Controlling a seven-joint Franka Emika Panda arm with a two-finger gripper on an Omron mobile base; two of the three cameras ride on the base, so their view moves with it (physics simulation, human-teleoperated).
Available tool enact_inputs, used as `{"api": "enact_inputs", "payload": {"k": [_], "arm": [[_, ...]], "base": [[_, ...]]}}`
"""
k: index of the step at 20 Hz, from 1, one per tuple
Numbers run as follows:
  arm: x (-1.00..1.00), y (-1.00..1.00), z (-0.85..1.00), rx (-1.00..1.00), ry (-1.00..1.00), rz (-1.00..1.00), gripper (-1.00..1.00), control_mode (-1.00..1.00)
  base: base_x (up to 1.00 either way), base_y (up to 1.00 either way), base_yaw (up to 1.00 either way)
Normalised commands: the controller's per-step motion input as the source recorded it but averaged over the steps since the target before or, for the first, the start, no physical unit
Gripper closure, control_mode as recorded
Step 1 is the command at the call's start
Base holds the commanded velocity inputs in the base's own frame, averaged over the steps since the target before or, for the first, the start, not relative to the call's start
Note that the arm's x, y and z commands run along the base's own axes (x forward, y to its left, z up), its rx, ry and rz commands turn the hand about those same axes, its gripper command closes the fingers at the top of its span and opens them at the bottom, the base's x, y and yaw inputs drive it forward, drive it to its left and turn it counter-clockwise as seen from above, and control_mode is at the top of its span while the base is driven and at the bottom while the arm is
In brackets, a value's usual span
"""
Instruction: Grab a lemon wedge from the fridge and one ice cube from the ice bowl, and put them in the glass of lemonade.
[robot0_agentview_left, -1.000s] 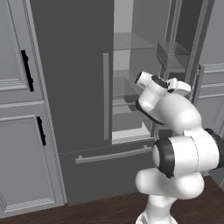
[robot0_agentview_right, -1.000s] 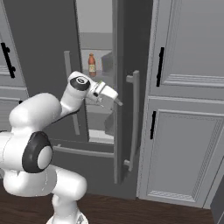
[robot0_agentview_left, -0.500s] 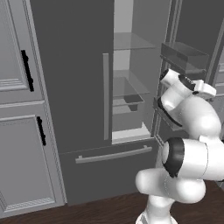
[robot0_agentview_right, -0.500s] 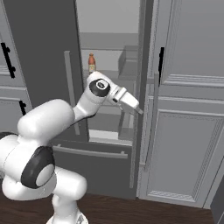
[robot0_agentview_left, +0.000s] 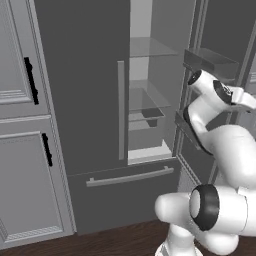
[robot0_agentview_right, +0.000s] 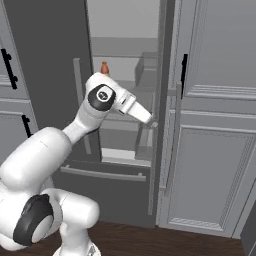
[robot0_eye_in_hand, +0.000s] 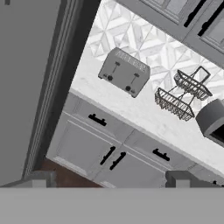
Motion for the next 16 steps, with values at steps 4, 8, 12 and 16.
{"api": "enact_inputs", "payload": {"k": [4, 8, 12, 16], "arm": [[-0.53, 0.49, 0.78, 0.00, -0.25, 0.00, -1.00, -1.00], [-0.07, 0.55, 0.13, 0.26, -0.30, 0.13, -1.00, -1.00], [0.03, 0.95, 0.00, 0.25, -0.18, 0.43, -1.00, -1.00], [0.09, 1.00, 0.01, 0.05, 0.11, 0.66, -1.00, -1.00]], "base": [[0.00, 0.00, 0.00], [0.00, 0.00, 0.00], [0.00, 0.00, 0.00], [0.00, 0.00, 0.00]]}}
